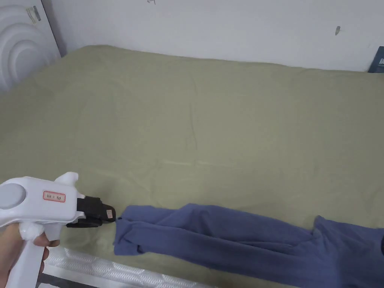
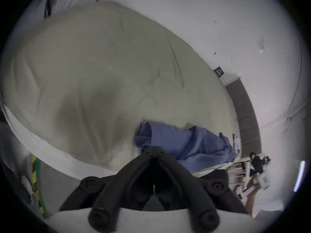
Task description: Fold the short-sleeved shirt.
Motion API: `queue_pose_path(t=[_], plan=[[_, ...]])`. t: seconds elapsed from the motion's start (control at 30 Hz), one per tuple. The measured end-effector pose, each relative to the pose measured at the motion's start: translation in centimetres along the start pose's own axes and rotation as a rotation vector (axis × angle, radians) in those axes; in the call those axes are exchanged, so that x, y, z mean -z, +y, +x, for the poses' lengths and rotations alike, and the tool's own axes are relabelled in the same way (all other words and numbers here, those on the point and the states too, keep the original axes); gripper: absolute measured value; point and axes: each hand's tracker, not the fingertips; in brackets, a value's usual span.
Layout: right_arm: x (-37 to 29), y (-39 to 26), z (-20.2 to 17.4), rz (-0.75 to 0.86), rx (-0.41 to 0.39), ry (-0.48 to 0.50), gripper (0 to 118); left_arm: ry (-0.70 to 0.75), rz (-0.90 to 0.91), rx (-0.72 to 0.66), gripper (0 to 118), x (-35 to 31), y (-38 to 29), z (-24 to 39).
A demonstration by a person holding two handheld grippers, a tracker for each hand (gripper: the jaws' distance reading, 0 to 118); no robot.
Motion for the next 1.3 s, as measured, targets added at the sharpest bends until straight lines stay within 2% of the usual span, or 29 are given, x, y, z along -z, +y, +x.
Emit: queue_pose_path(t=[0.17,0.2,0.23,0.27,0.3,0.5,0.7,0.73,0.77,0.83,0.87,0.9,0.93,0.97,1.13,1.2,1.3], plan=[[0.3,-0.1,-0.1,-0.013,0.022,-0.017,0,-0.078,-0.098,-0.029,2,1.8,1.5,-1.7],[0.4,-0.1,-0.2,-0.018,0.026,-0.02,0,-0.104,-0.112,-0.025,17,2.0,1.6,-1.9],[0.6,-0.1,-0.3,-0.024,0.029,-0.023,0,-0.126,-0.124,-0.02,66,2.2,1.6,-1.9],[0.7,-0.1,-0.2,-0.028,0.029,-0.024,0,-0.167,-0.134,-0.024,105,2.5,1.6,-2.0],[0.9,-0.2,-0.3,-0.032,0.028,-0.026,0,-0.183,-0.147,-0.043,118,3.2,1.5,-2.3],[1.5,-0.4,-0.8,-0.067,0.032,-0.023,0,-0.276,-0.227,-0.072,118,5.5,0.3,-1.0],[1.7,-0.6,-0.2,-0.076,0.055,-0.01,0,-0.23,-0.201,-0.046,118,5.5,0.0,-0.1],[1.7,-0.6,-0.1,-0.077,0.057,-0.01,0,-0.218,-0.202,-0.038,114,5.7,0.1,0.0],[1.6,-0.7,-0.1,-0.077,0.06,-0.009,0,-0.197,-0.201,-0.024,103,6.0,0.2,-0.3],[1.5,-0.8,-0.3,-0.081,0.068,-0.004,0,-0.112,-0.198,0.012,54,5.9,0.2,0.2],[1.3,-0.9,-0.3,-0.079,0.073,-0.001,0,-0.04,-0.175,0.024,41,5.7,0.3,0.2],[1.2,-0.9,-0.3,-0.078,0.078,0.005,0,-0.011,-0.163,0.001,41,5.7,0.0,-0.1],[1.2,-1.1,0.4,-0.078,0.081,0.01,0,-0.056,-0.155,-0.065,10,5.7,0.0,-0.9],[1.1,-1.1,0.4,-0.077,0.08,0.011,0,-0.116,-0.171,-0.105,10,5.6,-0.1,-1.4],[0.4,-0.9,1.0,-0.062,0.094,0.015,0,-0.104,-0.099,-0.101,6,4.1,-0.3,-0.3],[0.2,-0.7,1.4,-0.055,0.099,0.019,0,-0.104,-0.02,-0.14,6,2.8,0.1,0.2],[-0.4,-0.4,1.9,-0.034,0.106,0.016,0,-0.081,0.052,-0.106,5,0.7,1.3,0.3]])
